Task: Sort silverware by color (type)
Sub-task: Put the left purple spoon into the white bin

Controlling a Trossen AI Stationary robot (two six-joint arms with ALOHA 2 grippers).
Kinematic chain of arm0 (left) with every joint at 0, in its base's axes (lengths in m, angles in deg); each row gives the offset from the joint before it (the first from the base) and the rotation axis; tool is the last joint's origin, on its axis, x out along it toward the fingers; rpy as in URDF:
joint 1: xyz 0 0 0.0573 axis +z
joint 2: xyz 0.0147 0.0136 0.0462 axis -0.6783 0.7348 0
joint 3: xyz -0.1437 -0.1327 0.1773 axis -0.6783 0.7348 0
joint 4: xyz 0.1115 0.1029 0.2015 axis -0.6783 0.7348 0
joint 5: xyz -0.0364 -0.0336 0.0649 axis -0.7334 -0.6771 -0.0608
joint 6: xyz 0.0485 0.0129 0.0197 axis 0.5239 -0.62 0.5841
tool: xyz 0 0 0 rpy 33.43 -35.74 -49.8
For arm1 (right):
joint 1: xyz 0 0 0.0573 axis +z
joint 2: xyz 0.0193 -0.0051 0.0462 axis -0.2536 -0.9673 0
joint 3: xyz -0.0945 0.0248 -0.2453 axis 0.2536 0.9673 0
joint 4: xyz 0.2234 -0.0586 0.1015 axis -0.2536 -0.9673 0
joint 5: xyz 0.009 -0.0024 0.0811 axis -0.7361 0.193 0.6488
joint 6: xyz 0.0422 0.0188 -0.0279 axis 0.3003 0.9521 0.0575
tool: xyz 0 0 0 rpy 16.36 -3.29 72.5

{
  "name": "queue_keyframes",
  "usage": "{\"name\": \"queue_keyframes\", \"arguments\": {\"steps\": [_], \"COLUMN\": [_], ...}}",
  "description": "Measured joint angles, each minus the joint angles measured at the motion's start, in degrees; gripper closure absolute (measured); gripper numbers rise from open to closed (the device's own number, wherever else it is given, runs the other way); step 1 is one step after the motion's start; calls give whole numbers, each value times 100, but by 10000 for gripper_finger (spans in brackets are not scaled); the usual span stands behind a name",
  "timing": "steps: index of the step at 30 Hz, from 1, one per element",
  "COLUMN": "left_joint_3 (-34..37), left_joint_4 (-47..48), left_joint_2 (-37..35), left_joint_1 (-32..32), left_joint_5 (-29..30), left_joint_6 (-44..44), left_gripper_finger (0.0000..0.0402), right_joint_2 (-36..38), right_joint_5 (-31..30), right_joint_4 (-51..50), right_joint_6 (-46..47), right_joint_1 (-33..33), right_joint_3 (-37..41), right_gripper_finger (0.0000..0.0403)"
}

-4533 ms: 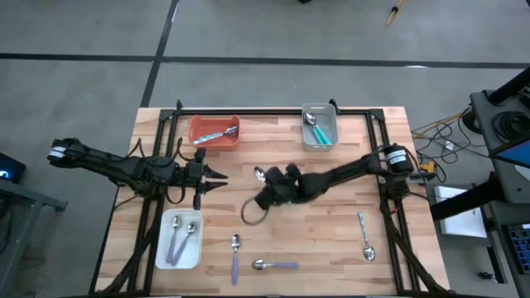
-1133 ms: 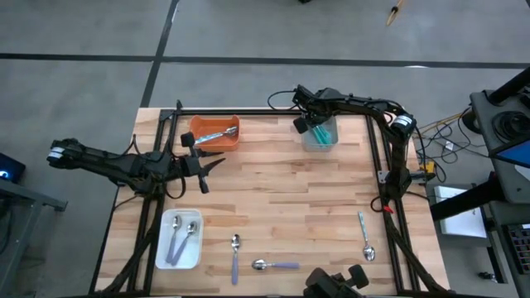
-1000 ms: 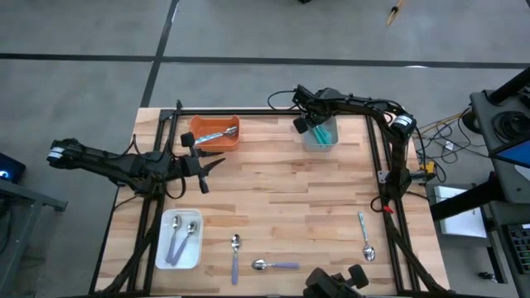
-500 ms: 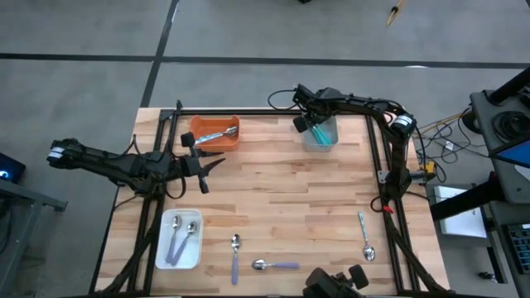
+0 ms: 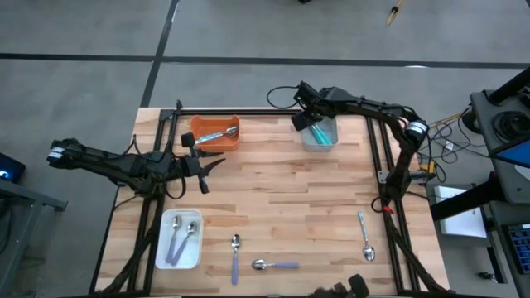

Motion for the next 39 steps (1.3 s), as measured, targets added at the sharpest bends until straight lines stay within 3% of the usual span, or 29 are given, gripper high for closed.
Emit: {"name": "queue_keyframes", "arguments": {"steps": [9, 23, 31, 39], "left_joint_3": [0, 0, 2, 2], "left_joint_4": [-17, -251, -356, -166], "left_joint_2": [0, 0, 0, 6], "left_joint_1": [1, 1, 1, 1], "left_joint_5": [0, -2, -2, -7], "left_joint_6": [-12, -108, -349, -1434], "left_gripper_finger": [338, 338, 338, 338], "right_joint_2": [643, 1158, 1621, 2321], "right_joint_5": [-921, -1329, -1323, -1276], "right_joint_4": [51, 935, 1408, 2694], "right_joint_6": [-59, -642, -745, -932], "right_joint_1": [1397, 3561, 3920, 3914], "right_joint_3": [0, 703, 1493, 2908], "right_gripper_finger": [293, 294, 294, 294]}}
